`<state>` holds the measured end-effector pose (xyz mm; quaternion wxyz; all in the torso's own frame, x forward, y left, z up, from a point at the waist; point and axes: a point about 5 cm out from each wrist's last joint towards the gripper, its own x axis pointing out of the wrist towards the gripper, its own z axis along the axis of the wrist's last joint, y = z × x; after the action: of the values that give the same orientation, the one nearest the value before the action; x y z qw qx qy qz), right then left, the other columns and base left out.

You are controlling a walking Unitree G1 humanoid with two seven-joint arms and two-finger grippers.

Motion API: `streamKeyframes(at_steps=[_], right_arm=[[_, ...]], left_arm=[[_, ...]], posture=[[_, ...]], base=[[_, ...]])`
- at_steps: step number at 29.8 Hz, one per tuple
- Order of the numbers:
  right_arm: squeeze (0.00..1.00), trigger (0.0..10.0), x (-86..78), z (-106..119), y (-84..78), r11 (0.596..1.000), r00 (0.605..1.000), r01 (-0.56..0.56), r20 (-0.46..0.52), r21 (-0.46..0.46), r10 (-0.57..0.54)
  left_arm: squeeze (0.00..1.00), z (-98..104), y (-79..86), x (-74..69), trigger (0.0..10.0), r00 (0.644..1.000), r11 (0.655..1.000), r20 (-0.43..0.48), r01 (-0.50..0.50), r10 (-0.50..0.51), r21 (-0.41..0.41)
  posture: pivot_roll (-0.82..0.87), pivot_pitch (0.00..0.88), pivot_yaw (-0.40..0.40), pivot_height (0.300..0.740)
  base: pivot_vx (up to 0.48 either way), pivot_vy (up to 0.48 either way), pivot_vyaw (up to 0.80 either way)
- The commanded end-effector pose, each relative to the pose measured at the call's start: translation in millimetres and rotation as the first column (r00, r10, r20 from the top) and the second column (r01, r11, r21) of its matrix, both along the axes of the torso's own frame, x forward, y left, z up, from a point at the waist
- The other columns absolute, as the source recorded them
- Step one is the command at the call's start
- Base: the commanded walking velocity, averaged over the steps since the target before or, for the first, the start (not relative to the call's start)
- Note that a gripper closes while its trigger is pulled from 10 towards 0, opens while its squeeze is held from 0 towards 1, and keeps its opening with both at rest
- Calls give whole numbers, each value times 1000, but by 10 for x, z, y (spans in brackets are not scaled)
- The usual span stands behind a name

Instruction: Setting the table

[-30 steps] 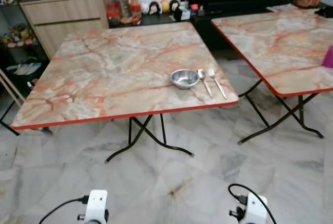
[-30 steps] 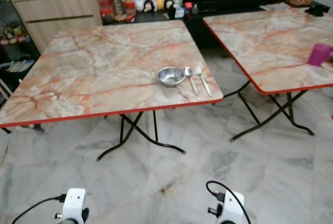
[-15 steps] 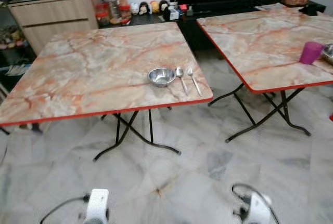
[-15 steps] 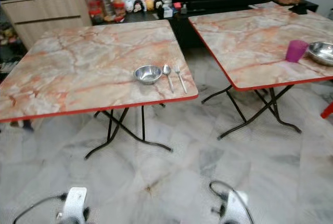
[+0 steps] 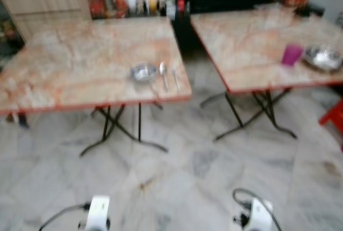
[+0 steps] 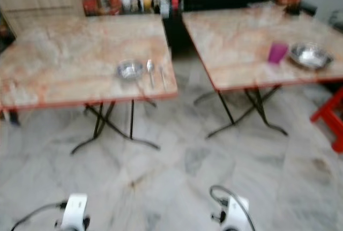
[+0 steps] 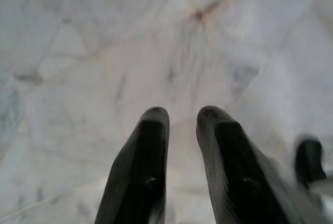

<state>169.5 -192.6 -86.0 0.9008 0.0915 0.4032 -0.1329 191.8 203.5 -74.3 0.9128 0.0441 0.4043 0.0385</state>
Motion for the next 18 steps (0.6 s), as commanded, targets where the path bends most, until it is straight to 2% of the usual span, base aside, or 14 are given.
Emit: streamKeyframes(at_steps=[1, 5, 7, 10, 12, 13, 18], right_arm=[[0, 10000, 17, 15, -53, 1000, 1000, 4, 4, -13, -4], [0, 10000, 22, 19, -52, 1000, 1000, 2, 8, -14, -2], [0, 10000, 25, 20, -50, 1000, 1000, 0, 9, -14, 0], [0, 10000, 36, 24, -43, 1000, 1000, -2, 14, -11, 3], [0, 10000, 43, 26, -40, 1000, 1000, -4, 14, -11, 4], [0, 10000, 48, 28, -38, 1000, 1000, -6, 16, -10, 7], [0, 10000, 66, 37, -37, 1000, 1000, -6, 20, -12, 6]], left_arm=[[0, 111, -22, 169, 10000, 995, 1000, 102, -4, 7, -21], [0, 243, -38, 332, 10000, 975, 999, 218, -23, 32, -43], [0, 279, -41, 376, 10000, 969, 999, 243, -26, 37, -47], [0, 489, -59, 596, 10000, 921, 998, 387, -27, 45, -52], [0, 558, -68, 668, 10000, 903, 997, 425, -36, 64, -73], [0, 638, -89, 741, 10000, 881, 998, 471, -21, 47, -61], [0, 842, -139, 918, 10000, 822, 998, 567, -14, 47, -62]], posture=[[-37, 0, 26, 740], [-29, 0, 24, 740], [-29, 0, 24, 740], [-27, 0, 25, 740], [-23, 0, 22, 740], [-22, 0, 22, 740], [-27, 0, 23, 740]], base=[[0, 0, 0], [0, 0, 0], [0, 0, 0], [0, 0, 0], [0, 0, 0], [0, 0, 0], [0, 0, 0]])
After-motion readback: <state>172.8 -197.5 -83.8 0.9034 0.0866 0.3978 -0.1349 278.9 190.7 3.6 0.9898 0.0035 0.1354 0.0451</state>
